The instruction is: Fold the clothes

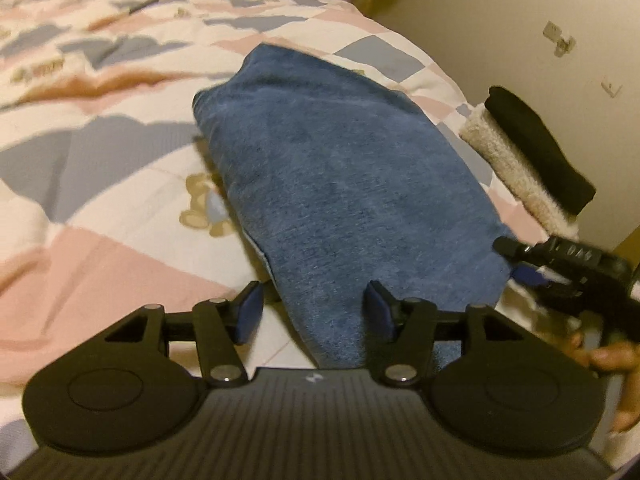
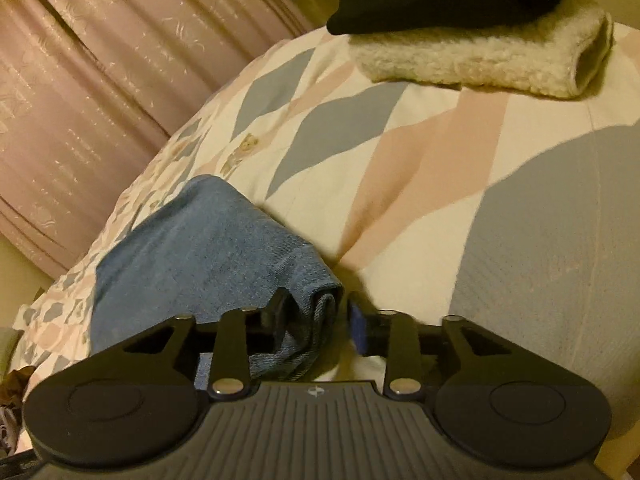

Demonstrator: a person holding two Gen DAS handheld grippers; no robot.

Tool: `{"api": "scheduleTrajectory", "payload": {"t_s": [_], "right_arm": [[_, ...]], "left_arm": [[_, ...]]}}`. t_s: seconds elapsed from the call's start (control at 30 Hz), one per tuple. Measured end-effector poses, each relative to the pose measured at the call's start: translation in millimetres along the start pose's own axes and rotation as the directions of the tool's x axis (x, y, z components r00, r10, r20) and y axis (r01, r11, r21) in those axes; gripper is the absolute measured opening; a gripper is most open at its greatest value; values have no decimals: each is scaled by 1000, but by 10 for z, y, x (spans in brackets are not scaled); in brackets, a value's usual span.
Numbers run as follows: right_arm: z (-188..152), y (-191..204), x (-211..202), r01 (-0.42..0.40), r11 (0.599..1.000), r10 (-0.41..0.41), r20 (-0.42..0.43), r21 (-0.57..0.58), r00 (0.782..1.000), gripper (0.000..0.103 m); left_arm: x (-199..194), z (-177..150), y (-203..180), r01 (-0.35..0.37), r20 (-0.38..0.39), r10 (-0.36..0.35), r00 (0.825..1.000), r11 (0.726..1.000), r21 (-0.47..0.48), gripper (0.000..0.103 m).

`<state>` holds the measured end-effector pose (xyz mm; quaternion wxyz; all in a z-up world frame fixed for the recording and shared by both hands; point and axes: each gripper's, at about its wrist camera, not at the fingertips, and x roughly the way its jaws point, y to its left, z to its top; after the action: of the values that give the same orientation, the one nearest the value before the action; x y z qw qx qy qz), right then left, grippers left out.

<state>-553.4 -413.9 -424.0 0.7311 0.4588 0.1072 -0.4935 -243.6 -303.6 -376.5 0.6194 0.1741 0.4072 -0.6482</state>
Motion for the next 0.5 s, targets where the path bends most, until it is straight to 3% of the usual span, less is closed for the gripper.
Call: {"api": "scheduleTrajectory", "payload": {"t_s": [0.13,0.37,0.5], "right_arm": [[41,28,-84,-11,1000,11,9,-21,1000,52],[-18,-4,-42,8,999,-8,-1,-45,1000,51],[52,68,-148,51,995,-49,26,-83,998,57]], "left_arm": [[-8,-4,-7,-5,-4,5,1000,1000,-8,51],[-49,15,-48,-36,-4,36,999,999,13,51],[-435,104,35,-122,104,111,988,987,107,37]]}}
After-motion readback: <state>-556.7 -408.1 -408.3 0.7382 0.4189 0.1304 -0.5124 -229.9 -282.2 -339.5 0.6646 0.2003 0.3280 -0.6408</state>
